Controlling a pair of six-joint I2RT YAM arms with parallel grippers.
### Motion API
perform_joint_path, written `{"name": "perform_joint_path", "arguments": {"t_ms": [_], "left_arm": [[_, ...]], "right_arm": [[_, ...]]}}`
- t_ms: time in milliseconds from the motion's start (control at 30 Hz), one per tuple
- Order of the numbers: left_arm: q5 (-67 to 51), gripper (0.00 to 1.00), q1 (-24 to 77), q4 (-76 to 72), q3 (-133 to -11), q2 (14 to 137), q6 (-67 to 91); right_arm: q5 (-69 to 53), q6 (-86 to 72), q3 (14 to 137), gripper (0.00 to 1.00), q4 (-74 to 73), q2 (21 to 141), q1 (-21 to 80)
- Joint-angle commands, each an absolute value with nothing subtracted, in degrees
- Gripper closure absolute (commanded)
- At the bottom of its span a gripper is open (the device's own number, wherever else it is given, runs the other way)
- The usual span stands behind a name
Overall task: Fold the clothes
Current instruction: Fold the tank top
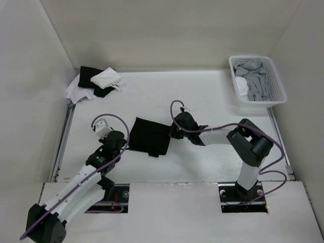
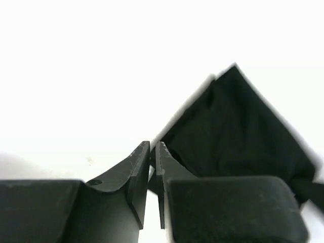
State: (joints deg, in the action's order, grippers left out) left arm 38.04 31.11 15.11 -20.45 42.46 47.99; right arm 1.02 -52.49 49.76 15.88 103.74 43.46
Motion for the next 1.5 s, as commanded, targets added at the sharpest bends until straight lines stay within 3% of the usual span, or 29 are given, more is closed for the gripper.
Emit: {"name": "perform_joint_path", "arguments": {"t_ms": [0, 233, 400, 567, 933, 1067, 1133, 1233, 1333, 1467], "left_arm": [[32.9, 0.9, 28.6, 16.2, -21.1, 37.8, 53.4], [26.5, 0.88, 38.8, 0.4, -27.7, 54.0, 50.3], [27.2, 0.88, 35.4, -6.0, -23.0, 59.9, 50.2], [23.6, 0.87, 30.2, -10.1, -16.5, 59.0, 50.6], [15.8, 0.79, 22.5, -9.3, -10.9, 57.7, 54.1], [12.9, 0.78, 21.0, -5.6, -9.7, 50.3, 54.6], [13.1, 0.73, 21.7, -2.0, -10.2, 43.0, 54.4], [14.5, 0.62, 22.5, 3.6, -13.1, 34.1, 53.5], [16.1, 0.48, 22.7, 6.8, -17.6, 31.6, 50.1], [16.6, 0.42, 22.2, 5.5, -21.4, 34.3, 45.3]], "right_arm": [[1.4, -52.1, 49.4, 1.0, 17.4, 103.0, 43.3], [1.8, -51.6, 50.8, 1.0, 14.8, 100.3, 43.5], [1.8, -51.0, 50.5, 0.98, 13.1, 95.5, 44.1], [1.9, -49.8, 51.8, 0.96, 12.1, 94.0, 44.1], [0.2, -51.1, 56.4, 0.96, 13.2, 106.6, 41.8], [1.1, -51.0, 55.8, 0.96, 13.5, 106.2, 40.8], [1.6, -50.3, 56.0, 0.96, 13.3, 104.8, 40.7], [1.7, -48.7, 56.2, 0.85, 12.9, 101.2, 40.5], [0.4, -46.8, 55.7, 0.65, 11.9, 95.4, 40.3], [1.1, -42.2, 53.0, 0.47, 10.5, 85.6, 40.1]]}}
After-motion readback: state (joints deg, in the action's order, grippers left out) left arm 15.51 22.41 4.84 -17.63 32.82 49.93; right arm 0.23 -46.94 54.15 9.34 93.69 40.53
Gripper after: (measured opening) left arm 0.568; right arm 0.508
